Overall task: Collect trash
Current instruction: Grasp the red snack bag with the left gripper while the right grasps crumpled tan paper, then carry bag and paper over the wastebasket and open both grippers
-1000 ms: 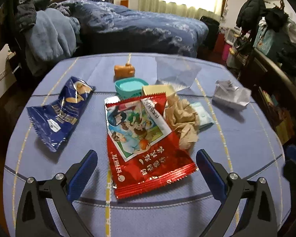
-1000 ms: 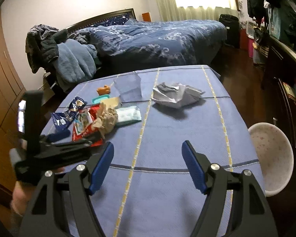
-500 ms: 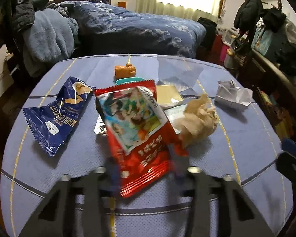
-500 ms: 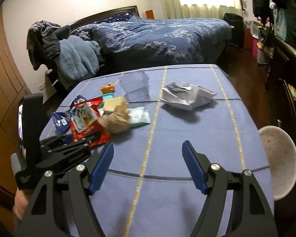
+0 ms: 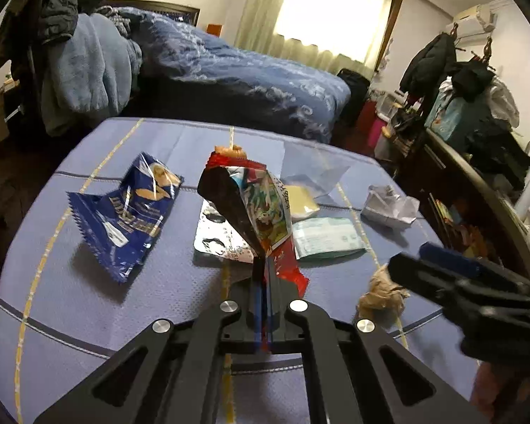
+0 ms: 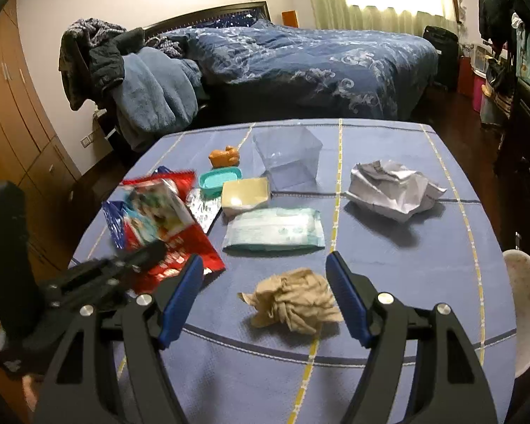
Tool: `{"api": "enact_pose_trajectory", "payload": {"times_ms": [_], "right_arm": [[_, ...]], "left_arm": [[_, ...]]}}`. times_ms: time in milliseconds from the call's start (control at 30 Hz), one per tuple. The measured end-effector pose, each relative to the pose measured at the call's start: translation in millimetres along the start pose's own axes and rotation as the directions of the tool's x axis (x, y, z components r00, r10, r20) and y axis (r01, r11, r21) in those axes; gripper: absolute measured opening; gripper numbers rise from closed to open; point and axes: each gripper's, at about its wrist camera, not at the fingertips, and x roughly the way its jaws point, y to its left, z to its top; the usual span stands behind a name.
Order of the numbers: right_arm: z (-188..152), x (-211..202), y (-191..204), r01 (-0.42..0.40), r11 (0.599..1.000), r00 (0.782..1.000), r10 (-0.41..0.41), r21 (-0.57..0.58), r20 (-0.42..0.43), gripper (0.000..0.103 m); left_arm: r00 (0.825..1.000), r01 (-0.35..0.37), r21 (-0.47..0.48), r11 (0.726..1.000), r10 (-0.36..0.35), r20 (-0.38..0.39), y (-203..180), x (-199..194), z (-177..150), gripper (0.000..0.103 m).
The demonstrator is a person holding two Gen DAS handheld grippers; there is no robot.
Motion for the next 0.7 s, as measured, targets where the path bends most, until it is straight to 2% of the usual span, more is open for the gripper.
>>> {"api": "enact_pose_trajectory", "payload": {"times_ms": [200, 333, 367, 400, 467, 500, 600, 700], "right_arm": [[-6, 20, 1, 0.069, 0.997, 0.996, -0.07, -0.024, -0.055, 0.073], [-5, 40, 4, 0.128, 0.991, 0.988, -0.131, -0.045, -0.087, 0.072], [-5, 44, 3, 0.134, 0.99, 0.986, -0.138, -0.046, -0.097, 0.065], [-6, 49, 2, 0.137, 0.99, 0.983, -0.142, -0.044, -0.114, 0.051], [-8, 54, -1, 0.148, 0.988, 0.98, -0.152, -0.04, -0.126, 0.04], [-9, 54, -1, 0.153, 0.987, 0.98, -0.157, -0.045, -0.12, 0.032], [-11, 51, -2, 0.138, 0.989, 0.983, -0.142, -0.043, -0.115, 0.027], [-12, 43, -4, 0.139, 0.99, 0.986, -0.142, -0.039, -0.089, 0.027]], "left_arm": [[0.998, 0.006, -0.024, 1.0, -0.004, 0.065, 6, -27, 5, 0.002], [0.997, 0.003, -0.022, 1.0, -0.001, 0.075, 7, -33, 6, 0.002], [0.997, 0.001, -0.022, 1.0, 0.0, 0.075, 7, -34, 5, 0.002], [0.997, 0.001, -0.023, 1.0, 0.001, 0.071, 7, -33, 5, 0.002], [0.998, -0.001, -0.028, 1.0, 0.003, 0.067, 9, -33, 4, 0.002], [0.998, -0.001, -0.03, 1.0, 0.003, 0.065, 9, -32, 4, 0.002], [0.998, 0.002, -0.032, 0.999, 0.0, 0.062, 10, -32, 3, 0.002], [0.998, 0.002, -0.023, 1.0, -0.001, 0.062, 8, -31, 2, 0.002]]}}
